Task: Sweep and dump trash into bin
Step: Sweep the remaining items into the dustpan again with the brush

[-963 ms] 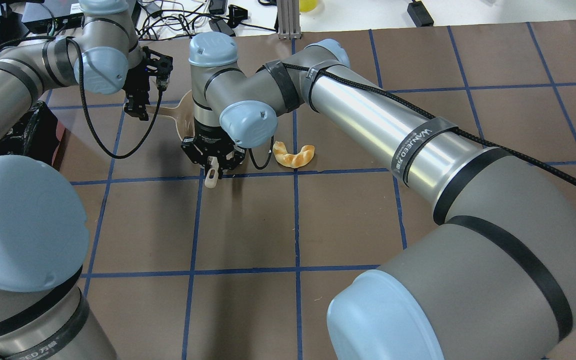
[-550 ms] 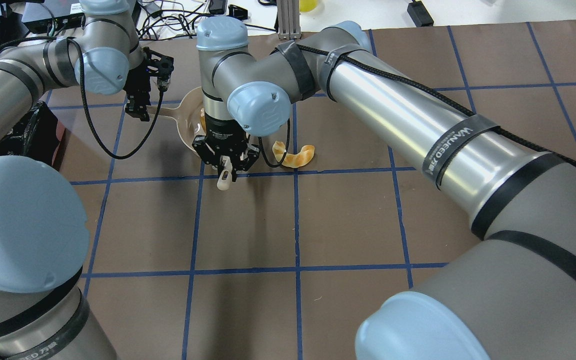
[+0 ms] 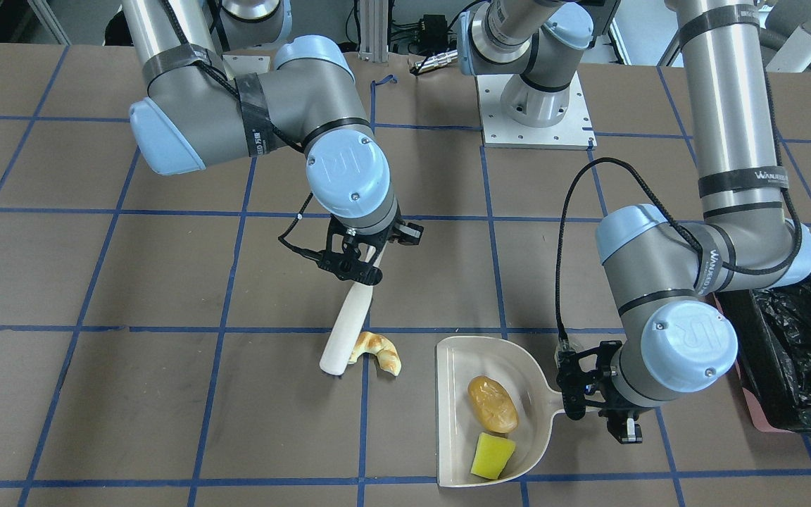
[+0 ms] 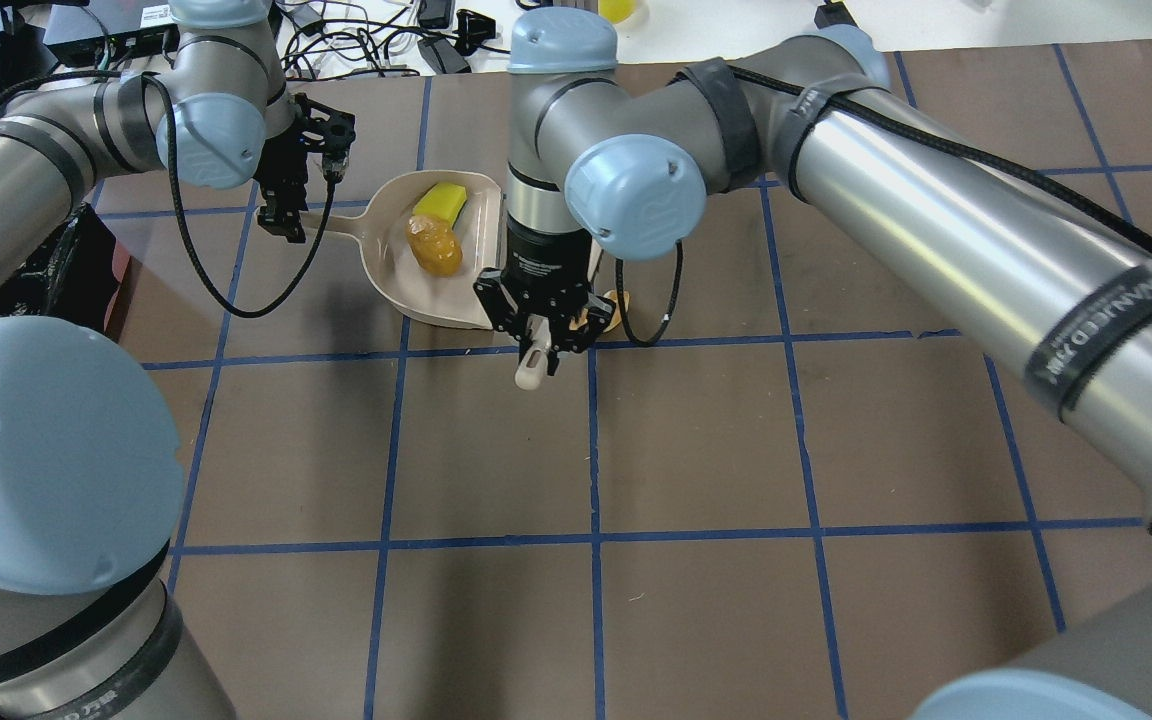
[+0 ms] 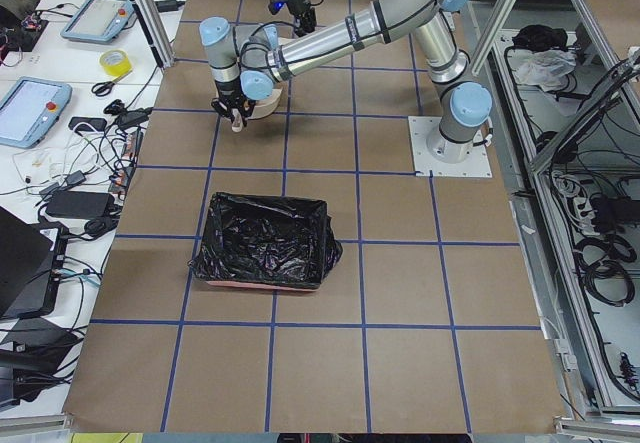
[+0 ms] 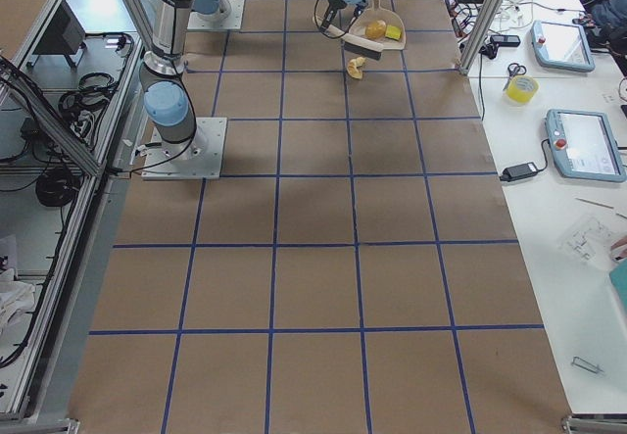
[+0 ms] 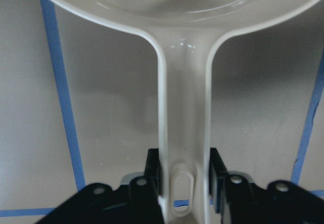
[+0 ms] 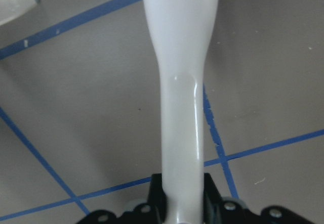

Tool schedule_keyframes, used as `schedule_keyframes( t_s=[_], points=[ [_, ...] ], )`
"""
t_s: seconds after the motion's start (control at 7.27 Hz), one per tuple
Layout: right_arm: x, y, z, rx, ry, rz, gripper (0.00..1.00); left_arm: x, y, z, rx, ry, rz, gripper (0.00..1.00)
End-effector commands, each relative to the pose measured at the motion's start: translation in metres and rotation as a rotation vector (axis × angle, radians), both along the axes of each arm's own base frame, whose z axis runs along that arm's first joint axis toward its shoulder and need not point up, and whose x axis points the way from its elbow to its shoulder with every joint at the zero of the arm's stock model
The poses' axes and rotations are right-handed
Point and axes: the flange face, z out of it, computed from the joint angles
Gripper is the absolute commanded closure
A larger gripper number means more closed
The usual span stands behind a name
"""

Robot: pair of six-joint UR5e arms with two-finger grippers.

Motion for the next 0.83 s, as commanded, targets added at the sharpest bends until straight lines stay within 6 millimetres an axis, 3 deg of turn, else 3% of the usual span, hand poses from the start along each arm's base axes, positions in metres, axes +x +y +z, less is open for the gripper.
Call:
schedule_keyframes(
  t_s=[0.0,0.14,0.41,0.69],
  points=[
    [-0.009,0.021,-0.009,0.017,0.085,-0.105,1.00,-0.005,0.000,-0.003,0.003,0.001,0.004,0.92],
    [-0.007,0.026,-0.014,0.036,0.112,-0.164,1.00,-0.006,0.000,-0.003,0.002,0.001,0.003,0.92],
    [0.018,0.040,-0.027,0.032,0.127,-0.167,1.00,-0.006,-0.001,-0.006,0.005,-0.002,0.003,0.92],
    [0.027,0.022,-0.049,-0.021,0.095,-0.149,1.00,-0.006,0.000,-0.006,0.006,-0.006,0.004,0.92]
  ],
)
